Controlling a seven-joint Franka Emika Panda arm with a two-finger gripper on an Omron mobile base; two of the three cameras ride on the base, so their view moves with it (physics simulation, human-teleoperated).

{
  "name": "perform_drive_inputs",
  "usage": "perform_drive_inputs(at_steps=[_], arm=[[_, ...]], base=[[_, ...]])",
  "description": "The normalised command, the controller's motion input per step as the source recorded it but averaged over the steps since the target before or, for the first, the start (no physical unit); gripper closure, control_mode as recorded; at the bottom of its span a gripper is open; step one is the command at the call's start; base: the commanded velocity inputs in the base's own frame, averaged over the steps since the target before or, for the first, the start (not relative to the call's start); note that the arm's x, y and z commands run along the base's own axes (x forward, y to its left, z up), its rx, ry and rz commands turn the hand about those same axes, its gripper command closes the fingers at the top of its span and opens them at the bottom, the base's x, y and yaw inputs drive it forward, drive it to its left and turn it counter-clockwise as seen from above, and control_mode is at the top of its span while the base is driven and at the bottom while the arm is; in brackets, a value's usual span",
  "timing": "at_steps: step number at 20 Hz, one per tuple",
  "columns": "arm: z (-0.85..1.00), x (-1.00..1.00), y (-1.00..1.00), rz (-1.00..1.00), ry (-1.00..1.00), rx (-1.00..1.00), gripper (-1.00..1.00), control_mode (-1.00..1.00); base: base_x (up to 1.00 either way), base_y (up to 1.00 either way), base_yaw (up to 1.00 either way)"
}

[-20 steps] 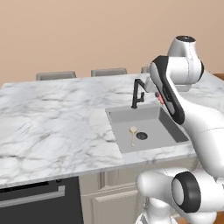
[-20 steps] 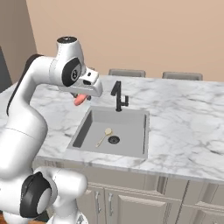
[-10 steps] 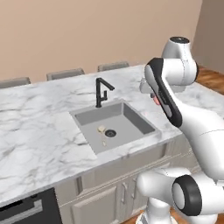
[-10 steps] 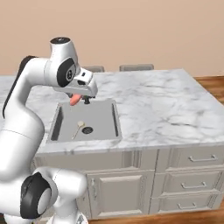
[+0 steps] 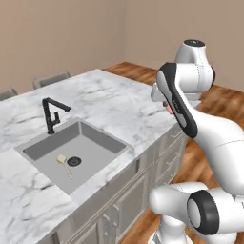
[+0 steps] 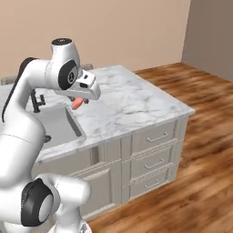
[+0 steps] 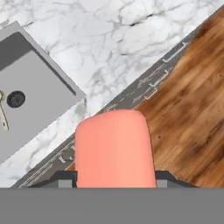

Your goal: Pick up the bar soap and dish brush from the sink, and place them back in the cabinet, and close the cabinet doors.

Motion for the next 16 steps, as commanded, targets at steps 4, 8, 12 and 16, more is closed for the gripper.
perform_drive_inputs(at_steps=[4, 8, 12, 16], arm=[[0.0, 0.0, 0.0, 0.0, 0.0, 0.0, 1.0, 1.0], [0.0, 0.0, 0.0, 0.0, 0.0, 0.0, 1.0, 1.0], [0.0, 0.0, 0.0, 0.0, 0.0, 0.0, 1.0, 1.0], [0.0, 0.0, 0.0, 0.0, 0.0, 0.0, 1.0, 1.0]], base=[[0.0, -0.17, -0.61], [0.0, -0.48, -0.46], [0.0, -0.57, -0.4], [0.0, -0.43, -0.45]])
